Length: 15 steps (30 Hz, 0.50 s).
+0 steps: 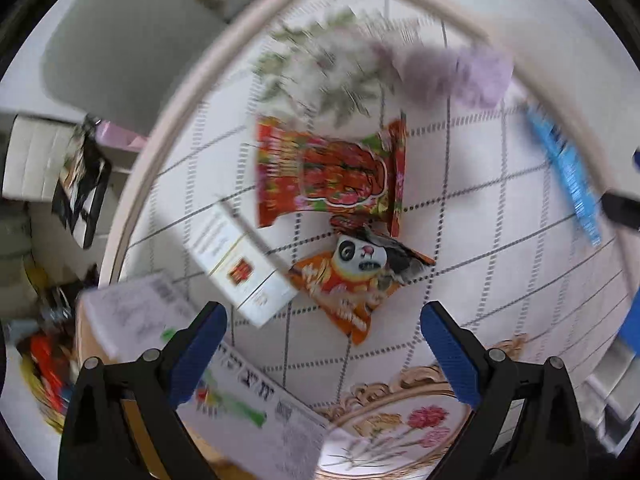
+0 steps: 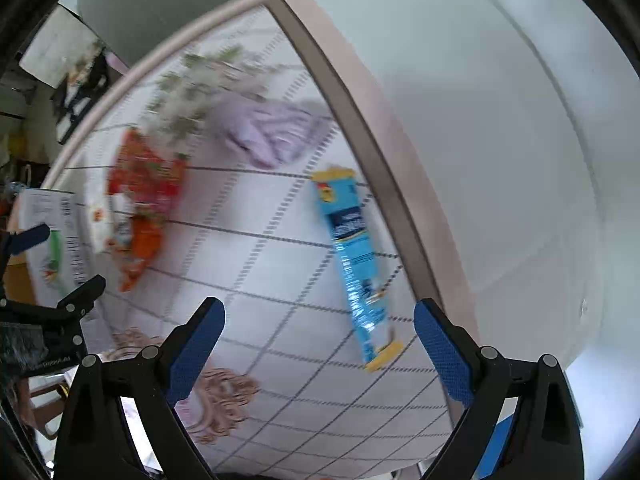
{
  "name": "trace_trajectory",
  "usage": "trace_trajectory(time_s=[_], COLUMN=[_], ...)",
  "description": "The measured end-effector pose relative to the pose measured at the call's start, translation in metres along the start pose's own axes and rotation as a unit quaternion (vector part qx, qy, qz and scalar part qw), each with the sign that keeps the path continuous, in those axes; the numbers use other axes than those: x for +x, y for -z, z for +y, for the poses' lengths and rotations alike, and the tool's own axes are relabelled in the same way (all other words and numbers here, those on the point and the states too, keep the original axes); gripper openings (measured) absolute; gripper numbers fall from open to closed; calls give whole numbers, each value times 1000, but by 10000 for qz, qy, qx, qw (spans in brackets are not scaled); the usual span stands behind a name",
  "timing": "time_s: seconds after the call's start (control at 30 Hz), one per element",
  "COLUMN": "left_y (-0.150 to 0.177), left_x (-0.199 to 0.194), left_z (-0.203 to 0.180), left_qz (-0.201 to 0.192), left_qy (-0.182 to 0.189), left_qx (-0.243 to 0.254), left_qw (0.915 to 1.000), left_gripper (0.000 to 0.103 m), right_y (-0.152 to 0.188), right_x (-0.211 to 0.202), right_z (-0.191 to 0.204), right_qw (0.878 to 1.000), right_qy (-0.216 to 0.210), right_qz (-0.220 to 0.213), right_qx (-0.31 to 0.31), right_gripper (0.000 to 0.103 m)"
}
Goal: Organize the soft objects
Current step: 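Grasp the panda snack bag with the left tool while the right grasps the blue Nestle tube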
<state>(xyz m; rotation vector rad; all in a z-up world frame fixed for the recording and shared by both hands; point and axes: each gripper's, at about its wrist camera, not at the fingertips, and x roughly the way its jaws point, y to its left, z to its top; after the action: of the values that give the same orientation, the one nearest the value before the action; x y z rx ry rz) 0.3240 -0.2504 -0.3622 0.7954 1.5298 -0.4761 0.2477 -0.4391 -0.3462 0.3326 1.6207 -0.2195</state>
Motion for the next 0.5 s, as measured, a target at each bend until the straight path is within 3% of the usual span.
trace_trajectory(time_s=[0.23, 0.27, 0.37, 0.47, 0.5], left_y=[-19, -20, -21, -17, -16], left_x=[51, 54, 65, 72, 71], left_z=[-9, -9, -4, -6, -7], left_qz=[581, 601, 733, 760, 714], left_qy=[187, 205, 305, 231, 211], left_qx=[140, 109, -83, -84, -87], left_qw=[9980, 9979, 9968, 9968, 9972], left_gripper=[99, 93, 58, 52, 50], right_y=[-17, -19, -21, -20, -19], right_x=[56, 63, 78, 86, 89], right_z=[-12, -13, -12, -12, -12], right_qw=[9979, 9974, 9962, 9954, 9949], right_qy=[172, 168, 212, 94, 61], right_qz=[620, 705, 842, 951, 1006], right_qx=[-14, -17, -51, -15, 13], right_gripper=[97, 97, 97, 87, 74])
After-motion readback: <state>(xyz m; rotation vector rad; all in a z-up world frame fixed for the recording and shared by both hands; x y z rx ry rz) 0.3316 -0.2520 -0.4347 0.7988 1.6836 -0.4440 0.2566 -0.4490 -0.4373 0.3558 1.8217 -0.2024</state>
